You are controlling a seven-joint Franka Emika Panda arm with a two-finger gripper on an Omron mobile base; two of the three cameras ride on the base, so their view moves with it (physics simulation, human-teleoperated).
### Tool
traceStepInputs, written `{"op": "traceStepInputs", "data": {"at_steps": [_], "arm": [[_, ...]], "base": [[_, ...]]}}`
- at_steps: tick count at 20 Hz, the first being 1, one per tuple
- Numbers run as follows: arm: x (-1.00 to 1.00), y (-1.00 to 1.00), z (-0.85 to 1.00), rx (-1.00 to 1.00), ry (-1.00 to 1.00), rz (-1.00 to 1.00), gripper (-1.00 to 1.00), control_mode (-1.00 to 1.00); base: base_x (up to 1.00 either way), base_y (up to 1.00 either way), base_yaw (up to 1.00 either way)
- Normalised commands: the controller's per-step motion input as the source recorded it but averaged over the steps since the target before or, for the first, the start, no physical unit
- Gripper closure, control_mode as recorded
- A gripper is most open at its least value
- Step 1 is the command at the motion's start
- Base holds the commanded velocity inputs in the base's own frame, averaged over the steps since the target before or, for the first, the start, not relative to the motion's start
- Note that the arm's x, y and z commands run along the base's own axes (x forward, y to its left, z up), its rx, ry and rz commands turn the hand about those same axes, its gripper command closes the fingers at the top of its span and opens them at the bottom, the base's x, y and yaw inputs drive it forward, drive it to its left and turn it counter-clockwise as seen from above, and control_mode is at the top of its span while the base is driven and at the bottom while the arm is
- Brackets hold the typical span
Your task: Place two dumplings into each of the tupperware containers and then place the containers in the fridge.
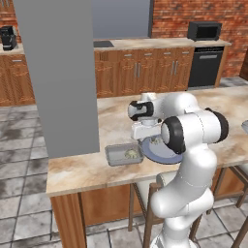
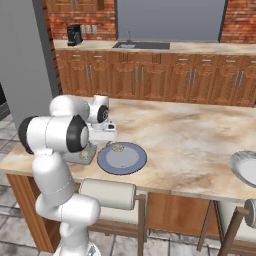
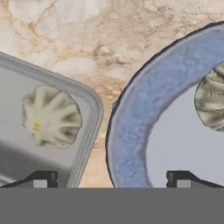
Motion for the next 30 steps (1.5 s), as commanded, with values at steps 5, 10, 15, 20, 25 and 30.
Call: {"op": "traceStepInputs", "data": {"at_steps": [5,10,15,20,25,30], "arm": [[0.18,-0.55,0.0,0.13,-0.23,0.0,-1.0,-1.0],[0.11,-0.25,0.0,0.04,-0.07,0.0,-1.0,-1.0],[0.33,-0.03,0.0,0.0,-0.02,0.0,-1.0,-1.0],[0.41,-0.19,-0.05,0.0,-0.01,0.0,-1.0,-1.0],[0.33,-0.16,-0.11,0.0,0.0,-0.01,-1.0,-1.0],[0.09,-0.12,-0.23,0.0,0.0,0.0,-1.0,-1.0]], "base": [[0.0,0.0,0.0],[0.0,0.0,0.0],[0.0,0.0,0.0],[0.0,0.0,0.0],[0.0,0.0,0.0],[0.0,0.0,0.0]]}}
